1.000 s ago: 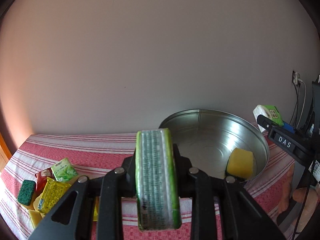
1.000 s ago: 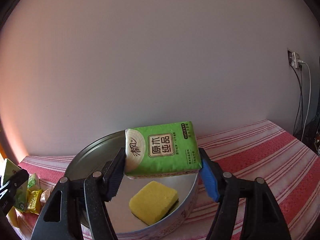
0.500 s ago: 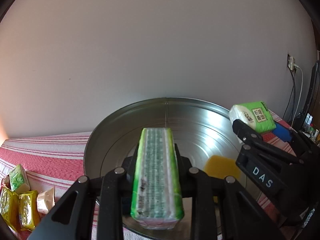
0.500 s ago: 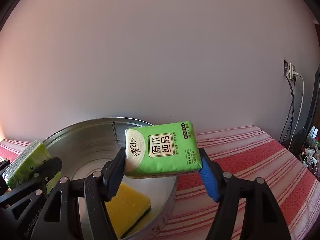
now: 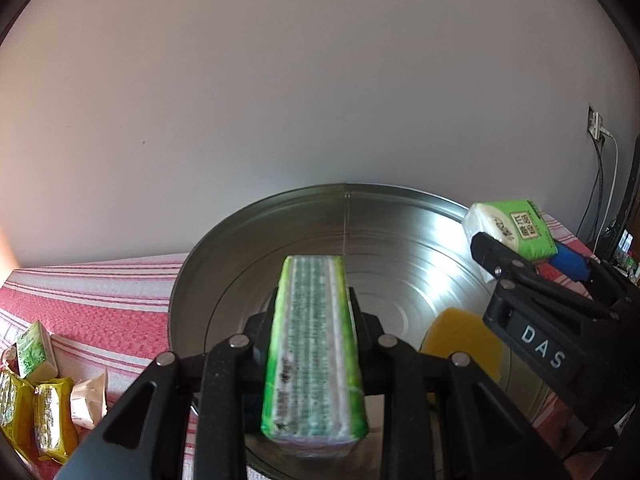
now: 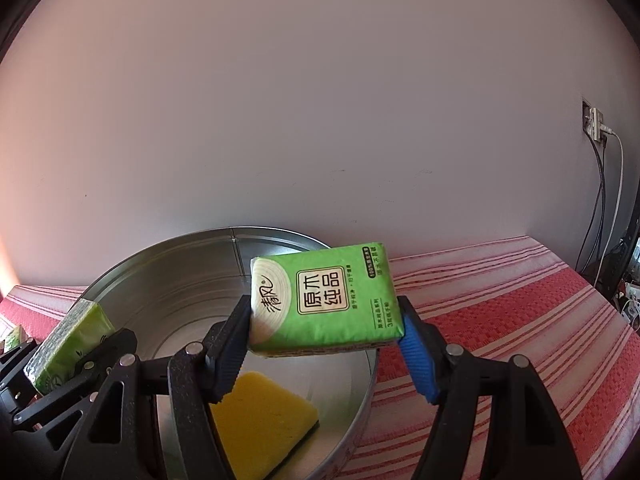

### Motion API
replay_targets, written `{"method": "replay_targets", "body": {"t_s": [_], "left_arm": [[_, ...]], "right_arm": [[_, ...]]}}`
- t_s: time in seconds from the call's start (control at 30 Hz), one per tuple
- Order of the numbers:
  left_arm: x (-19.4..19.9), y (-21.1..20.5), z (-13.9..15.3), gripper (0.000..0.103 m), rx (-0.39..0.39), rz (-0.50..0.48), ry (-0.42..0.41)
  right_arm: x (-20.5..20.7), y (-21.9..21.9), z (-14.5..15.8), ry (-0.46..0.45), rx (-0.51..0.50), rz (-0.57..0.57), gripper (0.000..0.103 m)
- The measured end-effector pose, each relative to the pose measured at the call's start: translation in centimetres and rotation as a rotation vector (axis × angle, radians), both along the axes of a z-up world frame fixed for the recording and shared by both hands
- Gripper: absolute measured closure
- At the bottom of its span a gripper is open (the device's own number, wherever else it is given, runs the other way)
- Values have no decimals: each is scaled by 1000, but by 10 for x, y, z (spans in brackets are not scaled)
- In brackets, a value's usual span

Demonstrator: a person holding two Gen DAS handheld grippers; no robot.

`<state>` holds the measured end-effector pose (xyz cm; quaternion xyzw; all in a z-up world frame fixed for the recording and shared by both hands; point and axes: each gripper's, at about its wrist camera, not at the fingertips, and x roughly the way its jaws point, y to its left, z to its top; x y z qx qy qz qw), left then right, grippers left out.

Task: Organize objects
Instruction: 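Lower both held items into the tin and open both grippers, then move both grippers back toward the remaining pile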

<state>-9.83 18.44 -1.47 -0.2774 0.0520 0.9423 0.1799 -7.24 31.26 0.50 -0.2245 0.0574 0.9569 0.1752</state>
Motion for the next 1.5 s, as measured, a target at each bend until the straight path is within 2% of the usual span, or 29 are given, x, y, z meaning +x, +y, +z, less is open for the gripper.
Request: {"method": "replay_targets", "body": {"t_s": [0.07, 0.1, 0.13, 0.17, 0.2, 0.3, 0.4, 0.7, 0.77, 1.03, 1.17, 1.3, 1.5], "left_arm": [[2, 0, 0, 74, -4, 12, 6], [5, -2, 1, 60, -1, 18, 13], [9, -4, 2, 50, 1, 29, 24], [13, -6, 4, 33, -1, 42, 43], [19, -10, 6, 21, 4, 48, 67], [35, -19, 16, 3, 7, 63, 138], [47, -30, 23, 0, 8, 91, 177], [69, -44, 18, 0, -15, 134, 169], [61, -53, 27, 0, -17, 154, 174], [69, -94, 32, 0, -14, 246, 195], [69, -105, 28, 0, -33, 277, 206], [74, -122, 27, 0, -10, 294, 205], [79, -142, 25, 0, 5, 307, 191]], "right_arm": [[-2, 0, -1, -4, 4, 4, 30], [-2, 0, 0, -3, 5, 8, 27], [0, 0, 1, 3, 9, 8, 19], [3, 0, 2, 20, 11, -1, 16], [6, 2, 3, 43, 10, -9, 15], [22, -1, 9, 126, 0, -58, 14], [27, 17, 7, 183, -46, -78, 14], [27, 30, 3, 183, -136, -93, 13], [28, 31, 3, 191, -143, -96, 13], [55, 19, 9, 293, -113, -105, 13], [68, -8, 16, 325, -90, -119, 13], [78, -24, 17, 328, -41, -138, 13], [91, -40, 17, 309, -45, -142, 13]]}}
